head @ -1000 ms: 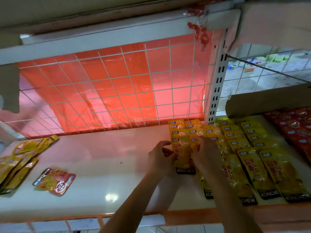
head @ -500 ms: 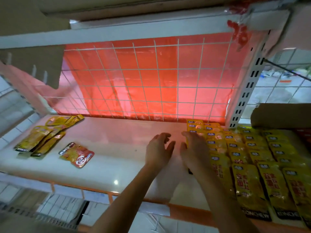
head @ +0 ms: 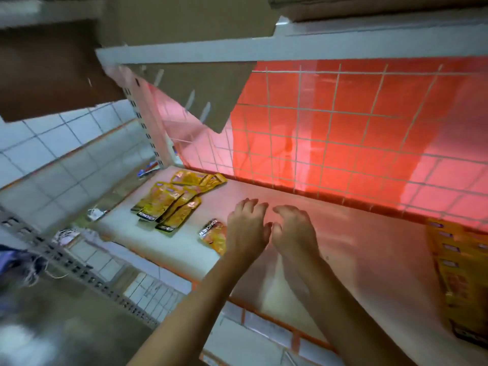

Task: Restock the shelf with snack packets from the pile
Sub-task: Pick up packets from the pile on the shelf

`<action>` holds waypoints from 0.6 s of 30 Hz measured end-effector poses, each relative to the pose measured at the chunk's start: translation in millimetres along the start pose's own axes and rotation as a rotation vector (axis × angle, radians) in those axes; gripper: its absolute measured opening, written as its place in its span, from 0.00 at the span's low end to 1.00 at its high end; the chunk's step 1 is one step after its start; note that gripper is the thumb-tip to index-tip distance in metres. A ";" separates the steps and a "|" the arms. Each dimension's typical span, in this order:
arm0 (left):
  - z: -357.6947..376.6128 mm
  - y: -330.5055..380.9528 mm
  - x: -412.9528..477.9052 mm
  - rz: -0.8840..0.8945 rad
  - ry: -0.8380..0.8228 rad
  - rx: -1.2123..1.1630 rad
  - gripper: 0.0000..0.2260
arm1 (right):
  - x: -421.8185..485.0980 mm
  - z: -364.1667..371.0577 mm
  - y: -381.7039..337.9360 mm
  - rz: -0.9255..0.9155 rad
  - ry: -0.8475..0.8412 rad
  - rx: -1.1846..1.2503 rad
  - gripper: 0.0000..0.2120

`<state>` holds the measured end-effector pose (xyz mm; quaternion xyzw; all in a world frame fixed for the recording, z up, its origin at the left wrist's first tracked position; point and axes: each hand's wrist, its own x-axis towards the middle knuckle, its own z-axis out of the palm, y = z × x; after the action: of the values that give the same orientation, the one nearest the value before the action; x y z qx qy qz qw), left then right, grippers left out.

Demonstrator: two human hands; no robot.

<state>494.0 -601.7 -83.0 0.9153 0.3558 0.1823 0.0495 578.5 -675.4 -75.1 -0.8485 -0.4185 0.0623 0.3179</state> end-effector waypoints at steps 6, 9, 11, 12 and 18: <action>-18.8 -101.2 12.4 -0.190 0.007 0.085 0.22 | 36.4 52.6 -66.4 -0.173 -0.117 -0.081 0.21; -28.3 -144.9 15.9 -0.291 0.049 0.123 0.17 | 51.4 74.6 -96.1 -0.226 -0.158 -0.093 0.19; -33.8 -170.0 17.3 -0.367 0.061 0.117 0.14 | 59.6 88.5 -115.4 -0.260 -0.185 -0.092 0.18; -36.1 -182.1 17.9 -0.404 0.061 0.115 0.13 | 63.8 95.5 -125.4 -0.274 -0.199 -0.085 0.18; -39.6 -223.4 18.4 -0.519 -0.003 0.059 0.19 | 77.4 128.8 -168.5 -0.257 -0.343 -0.112 0.18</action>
<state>350.5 -425.1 -89.9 0.7946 0.5839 0.1515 0.0683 467.3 -479.2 -64.7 -0.7814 -0.5741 0.1411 0.1998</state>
